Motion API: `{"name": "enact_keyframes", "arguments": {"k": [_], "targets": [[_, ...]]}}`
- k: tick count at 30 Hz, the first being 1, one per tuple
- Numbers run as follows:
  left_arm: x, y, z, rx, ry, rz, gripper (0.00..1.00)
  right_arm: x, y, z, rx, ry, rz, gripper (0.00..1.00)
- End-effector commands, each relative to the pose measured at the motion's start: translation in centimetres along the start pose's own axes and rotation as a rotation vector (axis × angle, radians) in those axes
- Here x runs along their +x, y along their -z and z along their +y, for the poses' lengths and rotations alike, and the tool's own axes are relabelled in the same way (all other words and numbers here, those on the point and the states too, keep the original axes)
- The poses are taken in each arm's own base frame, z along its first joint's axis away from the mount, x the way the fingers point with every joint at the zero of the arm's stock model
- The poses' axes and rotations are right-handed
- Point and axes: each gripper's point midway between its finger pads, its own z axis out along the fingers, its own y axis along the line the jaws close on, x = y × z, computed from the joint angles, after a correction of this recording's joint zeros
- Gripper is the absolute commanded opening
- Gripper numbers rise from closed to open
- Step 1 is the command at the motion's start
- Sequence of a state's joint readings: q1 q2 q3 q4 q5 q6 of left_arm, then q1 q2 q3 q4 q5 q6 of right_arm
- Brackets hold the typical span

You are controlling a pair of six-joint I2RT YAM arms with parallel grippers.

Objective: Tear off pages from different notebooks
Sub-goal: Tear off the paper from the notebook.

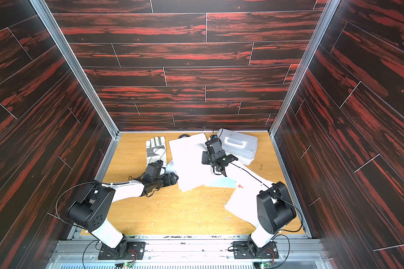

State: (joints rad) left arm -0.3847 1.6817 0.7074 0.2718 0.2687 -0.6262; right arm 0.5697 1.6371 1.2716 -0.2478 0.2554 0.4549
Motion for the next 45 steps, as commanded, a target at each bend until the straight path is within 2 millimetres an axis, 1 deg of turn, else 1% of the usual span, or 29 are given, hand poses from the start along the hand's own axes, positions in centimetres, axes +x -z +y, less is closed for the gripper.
{"name": "enact_keyframes", "arguments": {"k": [1, 3, 6, 10, 12, 14, 17, 20, 25, 29, 32, 34, 37, 42, 45], "targets": [[5.9, -0.5, 0.3, 0.114, 0.172, 0.235, 0.88, -3.0, 2.0, 2.4, -0.095, 0.021, -0.045, 0.0], [5.6, -0.4, 0.0, 0.146, 0.198, 0.222, 0.88, -4.4, 3.0, 4.1, -0.166, 0.026, -0.063, 0.0], [5.4, -0.4, 0.1, 0.178, 0.231, 0.21, 0.88, -5.7, 4.4, 6.0, -0.254, 0.036, -0.071, 0.0], [5.7, -1.2, 1.2, 0.213, 0.306, 0.21, 0.89, -6.4, 6.0, 8.2, -0.365, 0.037, -0.053, 0.0], [5.5, -1.6, 2.2, 0.24, 0.375, 0.188, 0.89, -7.1, 7.1, 9.2, -0.416, 0.034, -0.057, 0.0], [5.2, -2.0, 3.2, 0.27, 0.438, 0.164, 0.89, -7.9, 8.0, 9.7, -0.441, 0.029, -0.073, 0.0], [4.2, -2.8, 3.5, 0.363, 0.527, 0.1, 0.89, -9.5, 9.5, 10.3, -0.459, 0.028, -0.113, 0.0], [4.2, -3.4, 4.1, 0.408, 0.596, 0.086, 0.87, -10.7, 10.3, 10.7, -0.464, 0.023, -0.136, 0.0], [5.2, -4.0, 5.4, 0.36, 0.623, 0.099, 0.86, -13.1, 11.9, 11.8, -0.501, 0.011, -0.18, 0.0], [5.5, -4.1, 5.8, 0.328, 0.607, 0.104, 0.86, -15.4, 13.6, 12.7, -0.542, 0.004, -0.228, 0.0], [5.9, -4.3, 6.5, 0.292, 0.596, 0.114, 0.86, -16.5, 14.5, 13.4, -0.573, 0.004, -0.248, 0.0], [6.1, -4.5, 6.8, 0.277, 0.582, 0.112, 0.86, -16.9, 15.0, 13.8, -0.599, -0.002, -0.25, 0.0], [6.2, -4.8, 7.2, 0.261, 0.558, 0.106, 0.86, -16.9, 15.2, 14.3, -0.656, -0.021, -0.223, 0.0], [5.2, -4.9, 6.9, 0.305, 0.536, 0.047, 0.87, -15.9, 14.7, 14.9, -0.74, -0.06, -0.149, 0.0], [5.1, -5.4, 7.1, 0.317, 0.539, 0.019, 0.86, -15.5, 14.5, 15.0, -0.775, -0.08, -0.123, 0.0]]}}
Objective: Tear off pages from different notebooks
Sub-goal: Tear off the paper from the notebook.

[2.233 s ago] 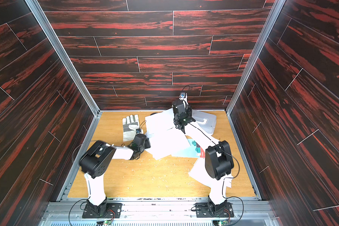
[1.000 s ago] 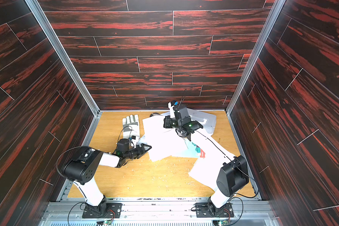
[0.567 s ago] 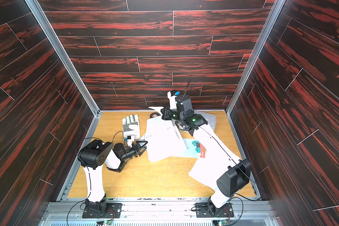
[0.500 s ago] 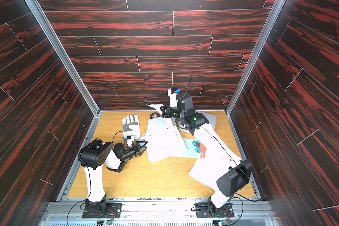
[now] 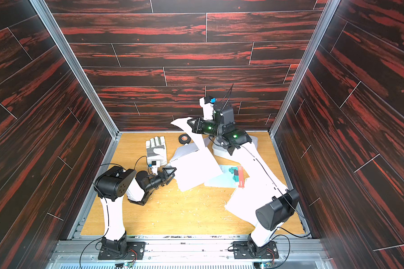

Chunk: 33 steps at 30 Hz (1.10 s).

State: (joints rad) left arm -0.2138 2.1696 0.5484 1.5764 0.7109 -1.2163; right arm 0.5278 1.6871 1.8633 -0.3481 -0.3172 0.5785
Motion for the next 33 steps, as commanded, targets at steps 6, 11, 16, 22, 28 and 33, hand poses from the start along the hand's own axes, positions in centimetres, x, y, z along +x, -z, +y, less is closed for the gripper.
{"name": "enact_keyframes", "arguments": {"k": [6, 11, 16, 22, 28, 33], "targets": [[5.0, 2.8, 13.4, -0.396, 0.22, 0.011, 0.86, -0.8, 0.8, 2.7, -0.188, -0.063, 0.006, 0.0], [5.4, 4.0, 14.9, -0.514, 0.166, 0.021, 0.86, -1.2, 1.7, 3.5, -0.236, -0.075, 0.009, 0.0], [5.2, 6.4, 15.9, -0.666, 0.094, -0.003, 0.86, -1.4, 2.6, 3.8, -0.25, -0.07, 0.003, 0.0], [5.1, 6.4, 15.8, -0.686, 0.066, 0.003, 0.86, -1.1, 3.1, 4.3, -0.281, -0.069, 0.014, 0.0], [5.3, 4.1, 13.3, -0.527, 0.064, 0.019, 0.72, -1.1, 3.5, 4.2, -0.279, -0.071, 0.015, 0.0], [4.7, 3.0, 10.1, -0.383, 0.074, 0.005, 0.0, -0.7, 3.1, 2.2, -0.219, -0.087, 0.015, 0.0]]}}
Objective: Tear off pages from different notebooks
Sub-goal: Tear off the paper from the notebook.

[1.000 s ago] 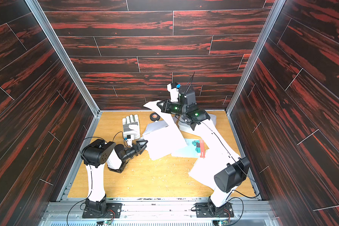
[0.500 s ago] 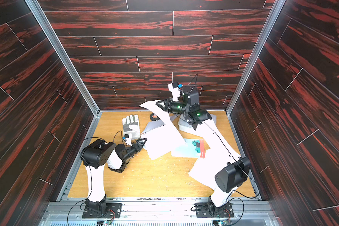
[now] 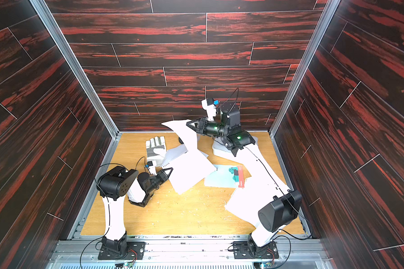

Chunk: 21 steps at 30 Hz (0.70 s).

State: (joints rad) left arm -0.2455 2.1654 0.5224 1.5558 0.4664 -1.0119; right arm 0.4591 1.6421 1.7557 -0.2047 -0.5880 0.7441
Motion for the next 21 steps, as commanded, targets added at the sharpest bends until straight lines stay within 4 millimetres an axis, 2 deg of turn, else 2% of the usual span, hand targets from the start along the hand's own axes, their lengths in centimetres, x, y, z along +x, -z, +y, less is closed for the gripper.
{"name": "enact_keyframes", "arguments": {"k": [1, 3, 7, 9, 11, 14, 15, 16, 19, 21], "targets": [[7.4, 3.0, 7.0, -0.256, 0.227, 0.21, 0.0, -0.9, 1.1, 0.7, 0.007, 0.054, -0.046, 0.0], [7.1, 3.4, 6.7, -0.262, 0.231, 0.19, 0.0, -0.9, 1.0, -1.2, 0.085, 0.066, -0.065, 0.0], [6.2, 6.1, 8.4, -0.406, 0.252, 0.121, 0.0, -1.6, 1.6, -6.1, 0.312, 0.126, -0.139, 0.0], [5.7, 7.6, 8.8, -0.469, 0.243, 0.083, 0.0, -2.1, 2.3, -9.2, 0.461, 0.163, -0.184, 0.0], [5.4, 9.5, 9.6, -0.575, 0.245, 0.059, 0.0, -2.6, 3.6, -13.2, 0.654, 0.204, -0.236, 0.0], [5.0, 11.7, 9.6, -0.705, 0.205, 0.087, 0.0, -2.9, 5.2, -17.5, 0.841, 0.217, -0.298, 0.0], [4.6, 12.0, 9.0, -0.732, 0.172, 0.101, 0.0, -2.9, 5.4, -18.3, 0.874, 0.224, -0.31, 0.0], [5.0, 13.2, 9.0, -0.804, 0.153, 0.162, 0.0, -3.0, 5.7, -19.3, 0.915, 0.231, -0.327, 0.0], [4.0, 15.3, 7.7, -0.931, 0.035, 0.255, 0.0, -3.4, 6.2, -21.4, 1.007, 0.247, -0.357, 0.0], [3.7, 17.4, 7.9, -1.045, 0.019, 0.281, 0.0, -3.9, 6.8, -22.5, 1.079, 0.27, -0.384, 0.0]]}}
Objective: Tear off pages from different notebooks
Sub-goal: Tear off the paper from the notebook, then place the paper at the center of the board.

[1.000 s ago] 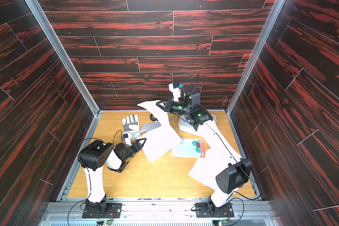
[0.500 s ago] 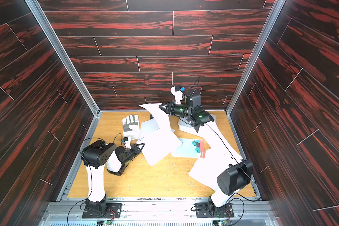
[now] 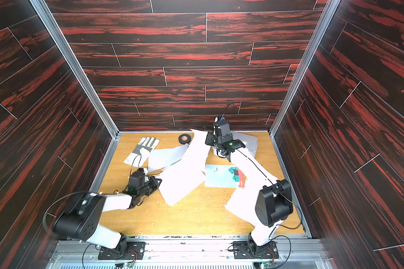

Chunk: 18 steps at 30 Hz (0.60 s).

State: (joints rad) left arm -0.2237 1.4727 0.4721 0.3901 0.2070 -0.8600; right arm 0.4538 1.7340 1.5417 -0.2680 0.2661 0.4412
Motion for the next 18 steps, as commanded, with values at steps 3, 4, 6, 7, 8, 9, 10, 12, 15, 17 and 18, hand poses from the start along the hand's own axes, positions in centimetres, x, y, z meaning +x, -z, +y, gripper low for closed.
{"name": "enact_keyframes", "arguments": {"k": [3, 4, 6, 7, 8, 9, 10, 12, 15, 17, 18], "targets": [[5.2, 4.1, 11.6, -0.578, 0.005, 0.222, 0.0, -6.1, 0.6, -5.8, 0.34, 0.058, -0.263, 0.0], [5.7, 4.3, 12.6, -0.636, 0.024, 0.248, 0.0, -6.6, 0.7, -6.8, 0.394, 0.067, -0.279, 0.0], [6.8, 4.0, 13.8, -0.688, 0.053, 0.296, 0.0, -7.6, 1.2, -8.5, 0.465, 0.08, -0.305, 0.0], [7.4, 3.9, 14.4, -0.711, 0.074, 0.311, 0.0, -8.1, 1.5, -9.6, 0.496, 0.074, -0.312, 0.0], [7.6, 3.7, 14.7, -0.717, 0.083, 0.313, 0.0, -8.6, 1.9, -10.1, 0.492, 0.061, -0.313, 0.0], [7.5, 3.6, 14.7, -0.725, 0.079, 0.311, 0.0, -8.8, 2.1, -10.2, 0.47, 0.052, -0.314, 0.0], [7.3, 3.5, 14.7, -0.721, 0.079, 0.303, 0.0, -9.0, 2.4, -10.0, 0.435, 0.046, -0.318, 0.0], [6.7, 3.1, 14.0, -0.686, 0.075, 0.28, 0.0, -9.3, 3.5, -8.5, 0.335, 0.048, -0.327, 0.0], [6.0, 1.5, 10.9, -0.505, 0.099, 0.248, 0.0, -9.8, 6.3, -7.0, 0.243, 0.046, -0.35, 0.0], [5.1, 0.6, 8.1, -0.363, 0.15, 0.207, 0.0, -10.3, 9.1, -8.0, 0.32, 0.049, -0.384, 0.0], [4.6, 0.1, 6.6, -0.284, 0.188, 0.186, 0.0, -10.5, 10.8, -9.0, 0.404, 0.053, -0.403, 0.0]]}}
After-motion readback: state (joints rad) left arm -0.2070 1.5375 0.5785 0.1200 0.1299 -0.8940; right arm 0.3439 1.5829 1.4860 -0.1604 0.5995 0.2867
